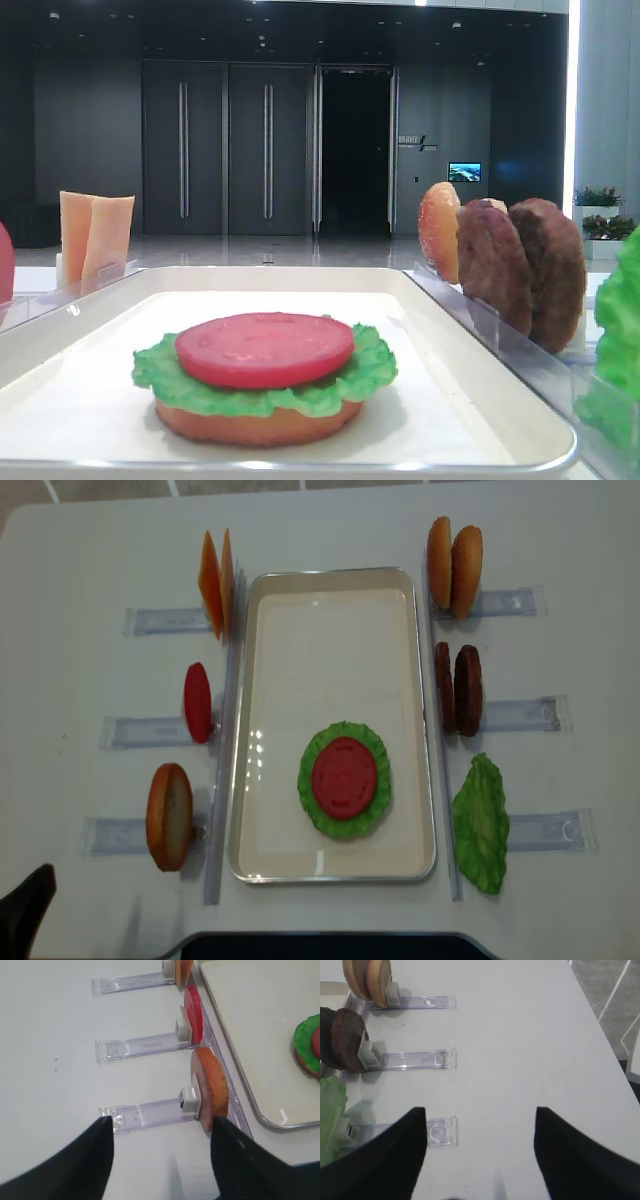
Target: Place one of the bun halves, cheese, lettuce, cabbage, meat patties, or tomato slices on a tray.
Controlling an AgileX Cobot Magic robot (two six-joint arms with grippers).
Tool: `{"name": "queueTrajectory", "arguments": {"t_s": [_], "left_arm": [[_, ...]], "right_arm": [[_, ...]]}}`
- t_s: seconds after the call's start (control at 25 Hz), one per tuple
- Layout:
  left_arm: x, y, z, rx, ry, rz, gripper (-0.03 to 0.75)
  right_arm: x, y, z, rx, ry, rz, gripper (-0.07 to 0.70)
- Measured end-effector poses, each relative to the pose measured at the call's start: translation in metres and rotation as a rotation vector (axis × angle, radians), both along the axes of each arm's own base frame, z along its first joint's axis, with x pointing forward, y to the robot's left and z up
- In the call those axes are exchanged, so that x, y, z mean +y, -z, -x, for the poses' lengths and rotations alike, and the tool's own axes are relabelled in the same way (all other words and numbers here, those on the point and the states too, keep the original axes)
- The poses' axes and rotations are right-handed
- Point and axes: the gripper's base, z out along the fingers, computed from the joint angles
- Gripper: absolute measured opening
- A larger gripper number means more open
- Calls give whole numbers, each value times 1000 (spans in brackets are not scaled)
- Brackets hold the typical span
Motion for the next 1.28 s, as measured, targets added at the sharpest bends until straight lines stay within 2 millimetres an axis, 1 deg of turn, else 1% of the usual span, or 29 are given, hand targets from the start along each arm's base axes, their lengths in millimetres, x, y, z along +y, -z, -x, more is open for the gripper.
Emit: {"name": "queueTrajectory", "arguments": {"t_s": [0.16, 0.36, 0.68, 0.92, 1.28], "left_arm": [[0, 0, 1, -9, -13, 0, 470], [0, 0, 11, -77, -13, -1, 470], [0, 0, 11, -77, -16, -1, 470], [0, 0, 11, -77, -63, -3, 470], [-1, 0, 11, -77, -63, -2, 470]], "right_arm": [[0, 0, 0, 0, 0, 0, 470], [0, 0, 0, 0, 0, 0, 470], [0, 0, 0, 0, 0, 0, 470], [0, 0, 0, 0, 0, 0, 470], [0, 0, 0, 0, 0, 0, 470]]}}
